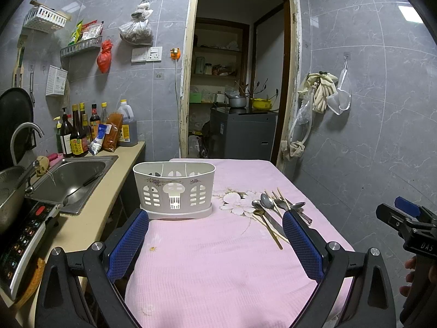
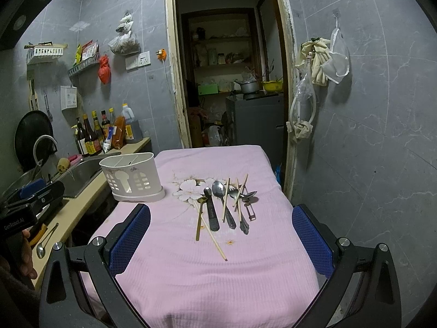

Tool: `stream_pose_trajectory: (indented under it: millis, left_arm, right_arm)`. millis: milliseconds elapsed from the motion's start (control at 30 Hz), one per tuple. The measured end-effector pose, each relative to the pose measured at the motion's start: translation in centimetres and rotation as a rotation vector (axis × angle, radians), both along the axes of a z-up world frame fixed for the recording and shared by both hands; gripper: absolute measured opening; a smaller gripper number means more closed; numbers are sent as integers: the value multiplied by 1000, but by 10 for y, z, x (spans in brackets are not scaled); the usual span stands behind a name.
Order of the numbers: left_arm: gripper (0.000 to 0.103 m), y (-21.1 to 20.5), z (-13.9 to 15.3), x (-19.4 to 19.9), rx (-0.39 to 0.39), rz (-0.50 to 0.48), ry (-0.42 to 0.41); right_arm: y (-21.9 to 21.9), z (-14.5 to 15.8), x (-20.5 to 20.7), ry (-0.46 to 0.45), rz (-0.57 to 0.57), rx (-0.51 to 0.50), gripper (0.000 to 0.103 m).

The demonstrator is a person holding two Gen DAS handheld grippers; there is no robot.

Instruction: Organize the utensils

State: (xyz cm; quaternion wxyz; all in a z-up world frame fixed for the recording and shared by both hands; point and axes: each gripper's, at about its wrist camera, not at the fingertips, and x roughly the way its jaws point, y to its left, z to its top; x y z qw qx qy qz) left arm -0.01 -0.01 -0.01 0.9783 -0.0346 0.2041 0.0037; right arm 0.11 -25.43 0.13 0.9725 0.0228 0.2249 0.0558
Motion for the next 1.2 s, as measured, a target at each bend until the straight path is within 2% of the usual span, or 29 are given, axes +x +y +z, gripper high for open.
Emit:
stream_pose_trajectory:
  millis: [1200]
  left_arm:
    - [99,0,0,0,-1,0,2]
  right_arm:
    - [2,-5,6,3,-4,-6,102]
